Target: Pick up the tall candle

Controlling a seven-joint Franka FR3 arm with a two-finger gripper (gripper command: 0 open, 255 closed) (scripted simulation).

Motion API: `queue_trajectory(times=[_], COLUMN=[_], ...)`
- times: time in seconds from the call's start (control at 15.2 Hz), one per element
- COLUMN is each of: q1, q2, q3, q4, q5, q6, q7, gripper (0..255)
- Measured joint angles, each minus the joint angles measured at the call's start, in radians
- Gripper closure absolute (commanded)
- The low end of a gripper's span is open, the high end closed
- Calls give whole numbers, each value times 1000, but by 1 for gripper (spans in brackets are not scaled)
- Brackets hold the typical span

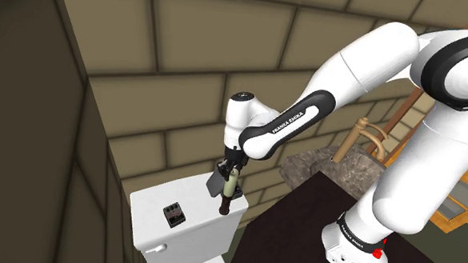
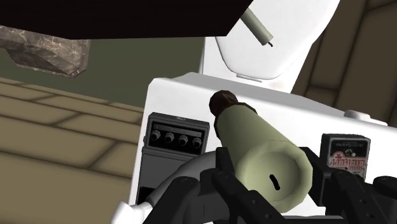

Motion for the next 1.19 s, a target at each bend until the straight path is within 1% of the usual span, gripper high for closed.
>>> queue_trajectory(times=[0.26, 0.86, 1.19], q1=[-2, -5, -5], q2=[-16, -125, -171], q3=[2, 9, 8], q4=[-3, 18, 39], q5=[10, 67, 86], q6=[-14, -139, -203], q7=[-8, -47, -62], gripper=[255, 255, 255])
